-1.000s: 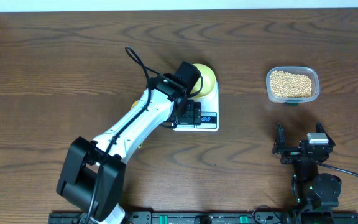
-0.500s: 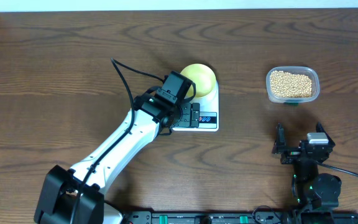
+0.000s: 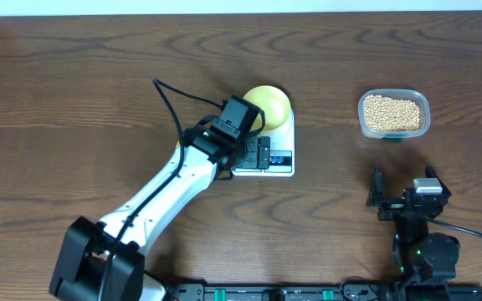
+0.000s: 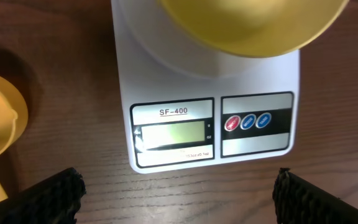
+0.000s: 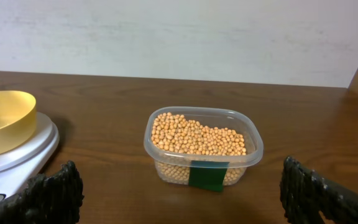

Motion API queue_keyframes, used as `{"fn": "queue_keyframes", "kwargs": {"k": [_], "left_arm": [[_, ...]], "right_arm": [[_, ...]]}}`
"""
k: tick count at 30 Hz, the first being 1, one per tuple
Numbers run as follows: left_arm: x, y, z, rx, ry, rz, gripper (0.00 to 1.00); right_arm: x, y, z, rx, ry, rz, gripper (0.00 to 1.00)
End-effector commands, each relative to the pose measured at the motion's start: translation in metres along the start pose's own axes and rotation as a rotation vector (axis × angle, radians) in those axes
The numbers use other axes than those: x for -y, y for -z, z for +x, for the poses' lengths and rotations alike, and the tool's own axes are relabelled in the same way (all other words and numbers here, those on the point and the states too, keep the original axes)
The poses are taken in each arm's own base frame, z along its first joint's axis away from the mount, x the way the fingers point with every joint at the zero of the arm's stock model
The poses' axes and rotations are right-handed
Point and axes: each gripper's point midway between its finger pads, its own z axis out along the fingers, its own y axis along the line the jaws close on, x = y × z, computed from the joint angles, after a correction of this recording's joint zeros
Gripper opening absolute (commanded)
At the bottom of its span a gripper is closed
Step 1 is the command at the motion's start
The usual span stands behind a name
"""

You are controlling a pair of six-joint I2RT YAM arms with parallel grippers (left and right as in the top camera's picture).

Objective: Scoop item into bowl and weigh 50g on scale

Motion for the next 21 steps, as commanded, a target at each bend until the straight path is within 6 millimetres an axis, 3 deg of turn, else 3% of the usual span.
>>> {"fn": "queue_keyframes", "kwargs": {"k": [1,5,21], "left_arm": [[-0.004,-0.009,0.000,-0.008,-0.015,-0.032,0.99],[-0.013,-0.015,0.000,-0.006,-0.016,-0.084,0.99],[-0.016,-0.022,0.004,-0.001,-0.016,-0.084,0.99]], "right_arm": [[0.001,0.000,0.001,0.000,0.008,0.005,0.99],[0.001,0.000,0.001,0.000,0.007,0.005,0.99],[0.001,0.000,0.001,0.000,0.008,0.005,0.99]]}}
